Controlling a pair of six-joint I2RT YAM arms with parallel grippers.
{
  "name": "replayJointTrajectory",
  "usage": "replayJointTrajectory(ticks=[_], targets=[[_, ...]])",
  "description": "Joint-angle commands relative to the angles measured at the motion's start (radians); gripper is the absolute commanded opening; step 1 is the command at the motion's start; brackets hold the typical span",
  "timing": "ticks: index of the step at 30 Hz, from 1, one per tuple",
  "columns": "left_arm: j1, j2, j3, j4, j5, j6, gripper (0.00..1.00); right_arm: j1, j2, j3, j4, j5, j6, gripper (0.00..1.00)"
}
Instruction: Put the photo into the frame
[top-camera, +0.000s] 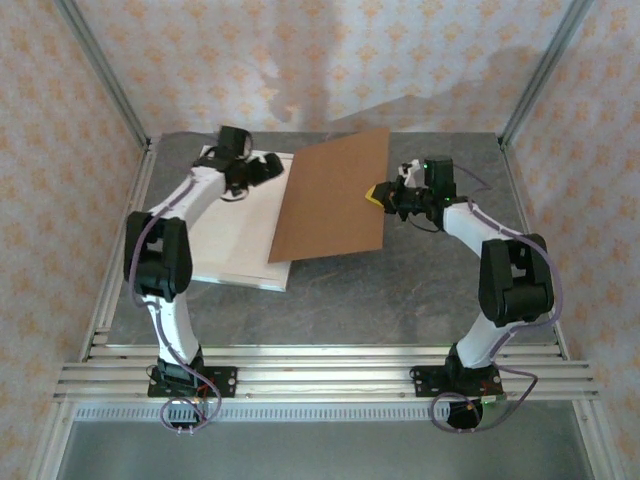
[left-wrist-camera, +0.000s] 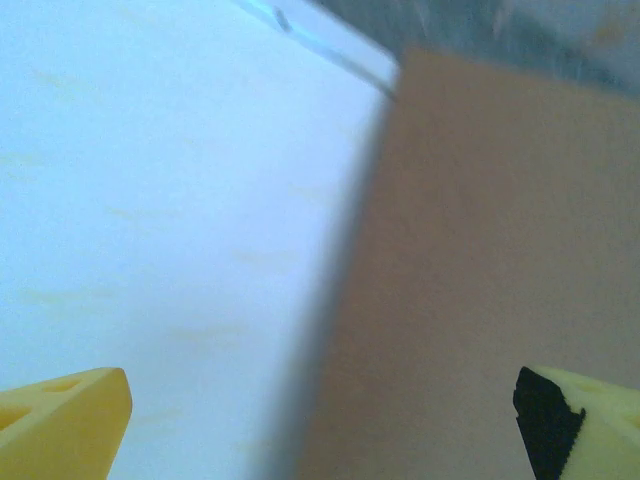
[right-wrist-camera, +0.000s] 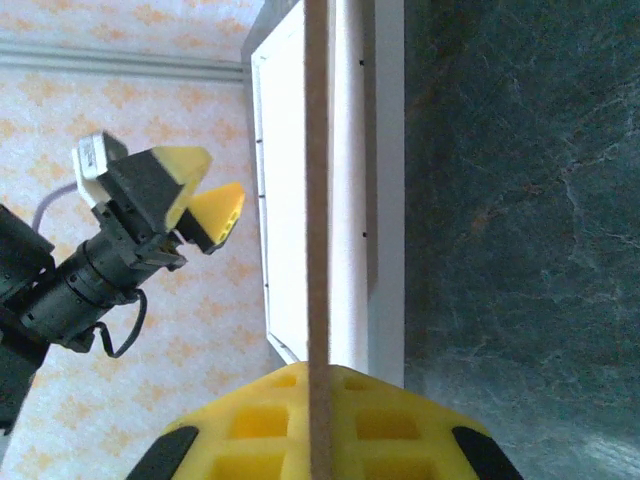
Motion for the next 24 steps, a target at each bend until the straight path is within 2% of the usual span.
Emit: replayJointTrajectory(ticks=[1,5,11,16,24], targets=[[0.131,-0.054,0.002,0.003,0.010,-0.033,1.00,-0.002,-0.076,0.079,-0.021,0.025,0.063,0.00],[0.271,-0.043,-0.024,0.041,0.003,-0.049,1.00,-0.002,-0.099,0.119,-0.074,0.067,0.047,0.00],[0.394,0.046,0.013,0.058,-0.004,-0.047,1.00,-0.010,-0.138,0.176,-0.207,0.139,-0.035,0.00],[0.414,0.133,0.077,-0.041,-0.049,0.062,1.00,-0.040,-0.186,0.191,-0.285,0.173,-0.088,0.00],[0.413,0.230,0.048,-0.054,0.023,0.095,1.00,-0.123,-0.276,0.160,-0.344,0.187,-0.131,0.00]])
